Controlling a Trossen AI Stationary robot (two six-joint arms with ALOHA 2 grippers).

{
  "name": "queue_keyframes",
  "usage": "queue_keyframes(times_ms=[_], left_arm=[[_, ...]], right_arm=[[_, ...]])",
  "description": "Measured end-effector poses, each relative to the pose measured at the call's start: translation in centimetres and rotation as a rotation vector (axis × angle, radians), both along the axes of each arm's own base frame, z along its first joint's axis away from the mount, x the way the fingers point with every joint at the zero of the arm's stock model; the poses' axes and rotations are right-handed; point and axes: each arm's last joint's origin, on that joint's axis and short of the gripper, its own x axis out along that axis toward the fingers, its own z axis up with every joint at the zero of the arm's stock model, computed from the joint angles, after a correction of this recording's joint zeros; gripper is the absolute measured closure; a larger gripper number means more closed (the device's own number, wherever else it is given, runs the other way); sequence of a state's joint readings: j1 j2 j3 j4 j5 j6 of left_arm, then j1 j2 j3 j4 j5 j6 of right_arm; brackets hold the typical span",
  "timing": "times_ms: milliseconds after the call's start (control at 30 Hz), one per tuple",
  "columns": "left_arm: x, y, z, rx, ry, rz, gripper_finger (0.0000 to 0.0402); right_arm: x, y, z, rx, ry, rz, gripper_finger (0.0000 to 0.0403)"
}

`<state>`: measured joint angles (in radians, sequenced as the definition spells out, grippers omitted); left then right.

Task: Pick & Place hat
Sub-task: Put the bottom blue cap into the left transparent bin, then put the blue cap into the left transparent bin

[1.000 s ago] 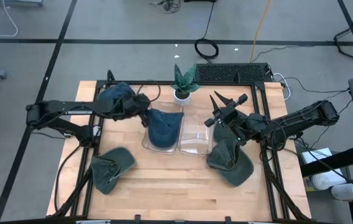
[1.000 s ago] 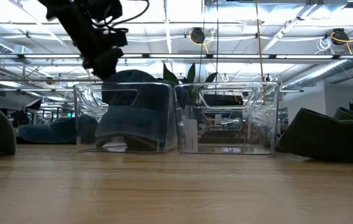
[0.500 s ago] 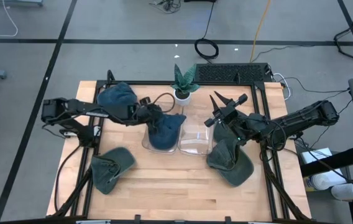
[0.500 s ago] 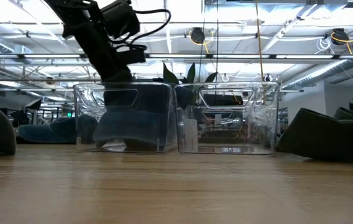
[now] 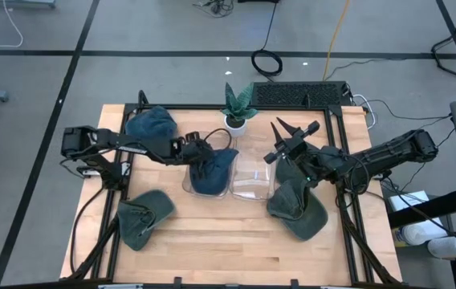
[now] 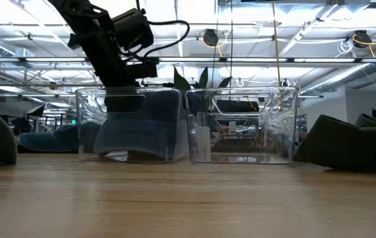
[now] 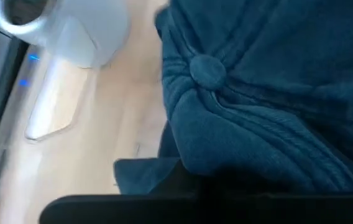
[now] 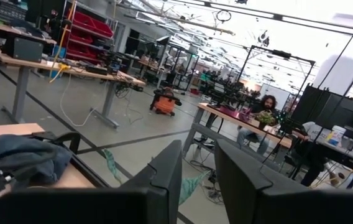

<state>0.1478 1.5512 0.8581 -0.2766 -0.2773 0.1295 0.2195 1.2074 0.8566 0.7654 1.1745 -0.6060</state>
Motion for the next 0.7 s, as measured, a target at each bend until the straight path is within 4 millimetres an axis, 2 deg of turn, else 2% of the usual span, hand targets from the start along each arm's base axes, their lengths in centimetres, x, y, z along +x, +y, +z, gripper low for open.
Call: queue_keyframes(times_ms=[133, 467, 700], left_arm=[[-0.2, -0.1, 0.6, 0.026, -0.010, 0.017, 0.0398], [-0.9, -1.0, 2.3, 0.283, -0.034, 0.175, 0.0399], [-0.7, -1.6, 3.6, 0.380, -0.123, 0.254, 0.0399]], right_arm=[[0.0, 0.0, 0.0, 0.000, 0.000, 0.000, 0.0321], [0.0, -0.1, -0.1, -0.003, 0.014, -0.004, 0.0321], [0.0, -0.1, -0.1, -0.009, 0.023, -0.004, 0.0321]])
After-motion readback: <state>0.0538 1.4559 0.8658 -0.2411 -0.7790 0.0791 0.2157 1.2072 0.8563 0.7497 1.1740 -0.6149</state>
